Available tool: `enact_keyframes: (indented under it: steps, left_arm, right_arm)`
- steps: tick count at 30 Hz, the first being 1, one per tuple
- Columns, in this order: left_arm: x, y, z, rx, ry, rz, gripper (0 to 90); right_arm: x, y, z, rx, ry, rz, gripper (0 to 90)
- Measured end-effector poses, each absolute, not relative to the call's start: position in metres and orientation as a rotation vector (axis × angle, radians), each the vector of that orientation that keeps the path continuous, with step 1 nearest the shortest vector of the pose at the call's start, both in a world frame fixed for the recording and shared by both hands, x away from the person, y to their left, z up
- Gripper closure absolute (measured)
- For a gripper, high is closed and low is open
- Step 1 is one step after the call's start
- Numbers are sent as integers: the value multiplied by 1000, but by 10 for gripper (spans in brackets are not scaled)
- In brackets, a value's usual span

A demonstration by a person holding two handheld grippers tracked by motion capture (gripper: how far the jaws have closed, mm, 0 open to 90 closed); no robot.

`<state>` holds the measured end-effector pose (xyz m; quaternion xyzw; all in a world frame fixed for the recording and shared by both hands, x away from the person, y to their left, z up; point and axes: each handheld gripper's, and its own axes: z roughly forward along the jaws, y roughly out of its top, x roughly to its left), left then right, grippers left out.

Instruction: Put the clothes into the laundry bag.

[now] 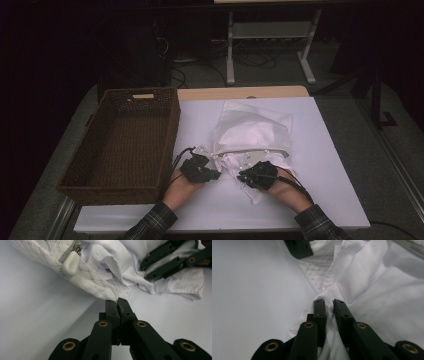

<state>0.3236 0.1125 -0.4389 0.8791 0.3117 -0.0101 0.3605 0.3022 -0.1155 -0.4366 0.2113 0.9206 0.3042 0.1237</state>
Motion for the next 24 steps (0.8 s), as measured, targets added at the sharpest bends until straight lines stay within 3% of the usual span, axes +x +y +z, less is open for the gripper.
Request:
enact_keyframes:
  steps: [24]
  left_arm:
    - [323, 111, -442, 2271, 793, -38, 883]
  right_arm:
    - [343, -119, -427, 868, 2556, 1052, 809]
